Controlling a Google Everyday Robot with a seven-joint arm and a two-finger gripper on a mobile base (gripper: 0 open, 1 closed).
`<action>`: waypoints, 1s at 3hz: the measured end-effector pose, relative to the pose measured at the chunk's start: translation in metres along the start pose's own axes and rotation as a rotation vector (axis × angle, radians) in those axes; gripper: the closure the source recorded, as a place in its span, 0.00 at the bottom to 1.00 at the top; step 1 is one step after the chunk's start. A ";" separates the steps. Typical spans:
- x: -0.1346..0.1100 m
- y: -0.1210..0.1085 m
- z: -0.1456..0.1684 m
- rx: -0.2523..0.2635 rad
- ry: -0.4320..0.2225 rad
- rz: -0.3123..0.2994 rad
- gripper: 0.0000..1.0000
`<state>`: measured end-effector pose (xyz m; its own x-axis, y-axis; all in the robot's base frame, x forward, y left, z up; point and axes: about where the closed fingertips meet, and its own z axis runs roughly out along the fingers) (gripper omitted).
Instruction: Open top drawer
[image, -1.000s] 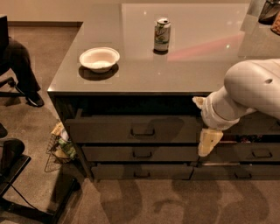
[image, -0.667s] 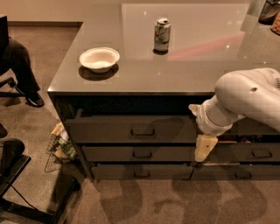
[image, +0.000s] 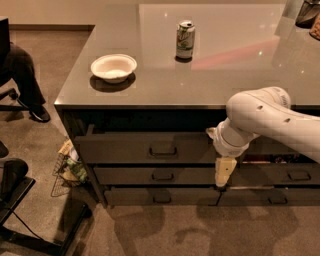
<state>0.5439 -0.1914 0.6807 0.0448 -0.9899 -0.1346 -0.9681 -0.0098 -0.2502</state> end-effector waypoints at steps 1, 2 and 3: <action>0.005 -0.006 0.031 -0.049 0.002 0.007 0.00; 0.013 -0.011 0.051 -0.083 0.016 0.027 0.11; 0.022 -0.010 0.052 -0.105 0.044 0.060 0.34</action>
Offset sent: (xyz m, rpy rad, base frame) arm 0.0390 -0.0155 -0.0684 -0.0318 0.1295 -0.0557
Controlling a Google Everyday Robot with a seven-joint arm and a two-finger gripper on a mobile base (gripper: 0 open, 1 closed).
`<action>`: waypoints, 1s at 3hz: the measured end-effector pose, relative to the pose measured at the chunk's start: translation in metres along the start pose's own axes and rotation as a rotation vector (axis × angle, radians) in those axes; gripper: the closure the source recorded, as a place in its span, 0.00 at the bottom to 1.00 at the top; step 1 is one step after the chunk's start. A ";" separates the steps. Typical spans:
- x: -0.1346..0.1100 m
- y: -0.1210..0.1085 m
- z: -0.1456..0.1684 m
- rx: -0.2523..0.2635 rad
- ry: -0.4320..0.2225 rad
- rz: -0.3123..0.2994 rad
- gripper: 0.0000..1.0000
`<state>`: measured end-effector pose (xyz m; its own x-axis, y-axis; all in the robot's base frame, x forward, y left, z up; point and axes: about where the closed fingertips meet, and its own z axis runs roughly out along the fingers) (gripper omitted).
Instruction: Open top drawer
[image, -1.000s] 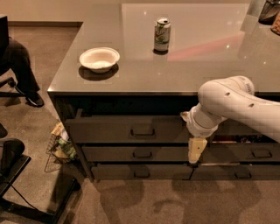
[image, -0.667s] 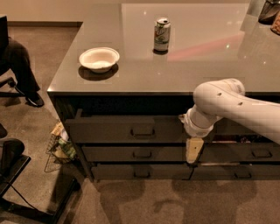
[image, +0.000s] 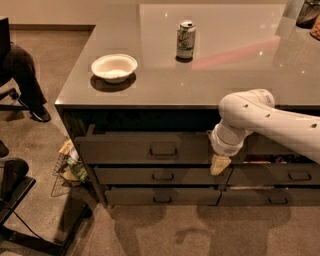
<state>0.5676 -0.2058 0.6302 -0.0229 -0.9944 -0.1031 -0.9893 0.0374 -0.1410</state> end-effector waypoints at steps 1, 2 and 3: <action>0.005 0.007 -0.006 -0.014 0.019 0.022 0.59; 0.005 0.007 -0.006 -0.014 0.019 0.022 0.81; 0.005 0.007 -0.010 -0.014 0.019 0.022 1.00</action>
Offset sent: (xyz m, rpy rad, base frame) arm -0.1359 -0.0583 0.1299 -0.1478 0.0961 -0.1821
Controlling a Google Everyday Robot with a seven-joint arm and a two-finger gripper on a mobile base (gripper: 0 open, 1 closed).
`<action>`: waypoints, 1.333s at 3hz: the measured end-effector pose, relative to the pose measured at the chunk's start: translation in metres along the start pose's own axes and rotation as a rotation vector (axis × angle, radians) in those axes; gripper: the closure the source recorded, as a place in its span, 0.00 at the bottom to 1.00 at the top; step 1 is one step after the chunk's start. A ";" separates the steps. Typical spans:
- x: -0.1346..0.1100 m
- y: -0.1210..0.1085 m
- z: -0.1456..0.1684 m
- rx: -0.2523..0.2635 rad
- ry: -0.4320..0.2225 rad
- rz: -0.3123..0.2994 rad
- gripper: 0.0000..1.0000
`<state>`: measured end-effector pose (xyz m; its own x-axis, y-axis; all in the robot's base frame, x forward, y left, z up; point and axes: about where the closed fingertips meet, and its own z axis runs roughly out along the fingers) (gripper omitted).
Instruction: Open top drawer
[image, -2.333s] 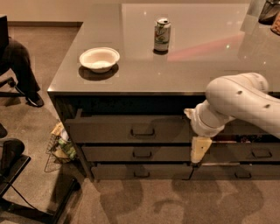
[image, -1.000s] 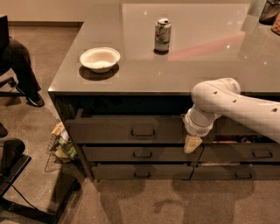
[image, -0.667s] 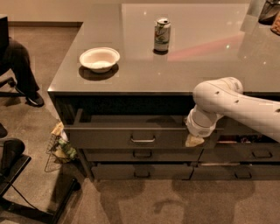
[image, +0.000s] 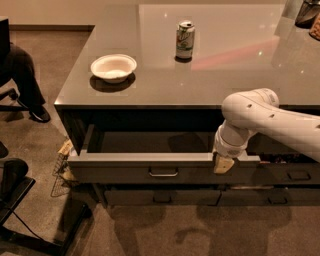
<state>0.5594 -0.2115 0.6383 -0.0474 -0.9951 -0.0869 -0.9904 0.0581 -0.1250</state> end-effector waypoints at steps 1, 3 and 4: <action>0.008 0.017 -0.018 -0.003 -0.002 0.019 1.00; 0.015 0.038 -0.033 -0.017 -0.004 0.045 1.00; 0.023 0.063 -0.054 -0.038 -0.008 0.078 1.00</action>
Offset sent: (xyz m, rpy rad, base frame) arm -0.2672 -0.0994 0.2037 0.0798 0.1236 -0.2544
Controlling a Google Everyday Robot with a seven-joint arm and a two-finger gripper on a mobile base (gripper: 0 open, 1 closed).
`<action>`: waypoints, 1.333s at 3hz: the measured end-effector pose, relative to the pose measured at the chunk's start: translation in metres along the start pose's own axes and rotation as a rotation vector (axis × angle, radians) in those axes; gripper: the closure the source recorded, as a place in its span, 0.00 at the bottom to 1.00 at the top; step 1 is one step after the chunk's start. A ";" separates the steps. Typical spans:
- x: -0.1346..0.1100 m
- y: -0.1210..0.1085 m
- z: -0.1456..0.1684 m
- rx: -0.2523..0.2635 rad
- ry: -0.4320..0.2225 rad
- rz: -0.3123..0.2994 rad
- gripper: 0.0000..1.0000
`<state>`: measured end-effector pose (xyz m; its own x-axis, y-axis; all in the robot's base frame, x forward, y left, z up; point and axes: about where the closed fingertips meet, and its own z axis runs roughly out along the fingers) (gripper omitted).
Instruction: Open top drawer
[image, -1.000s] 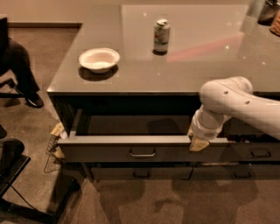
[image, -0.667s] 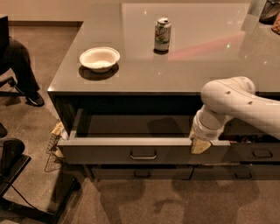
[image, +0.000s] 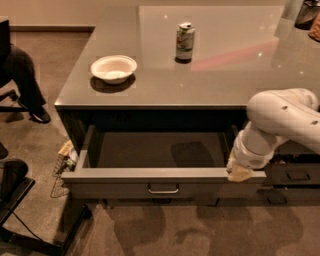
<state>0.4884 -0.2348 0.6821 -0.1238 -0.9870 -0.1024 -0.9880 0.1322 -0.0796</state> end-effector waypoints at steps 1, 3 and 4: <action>0.000 0.000 -0.001 0.000 0.000 0.000 1.00; 0.026 0.079 -0.080 -0.133 -0.102 0.038 1.00; 0.029 0.106 -0.094 -0.222 -0.112 0.030 0.87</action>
Offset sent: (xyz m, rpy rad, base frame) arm -0.1965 -0.0459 0.1413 0.2282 0.2575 -0.0888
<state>0.3710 -0.2580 0.7636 -0.1546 -0.9651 -0.2113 -0.9816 0.1257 0.1440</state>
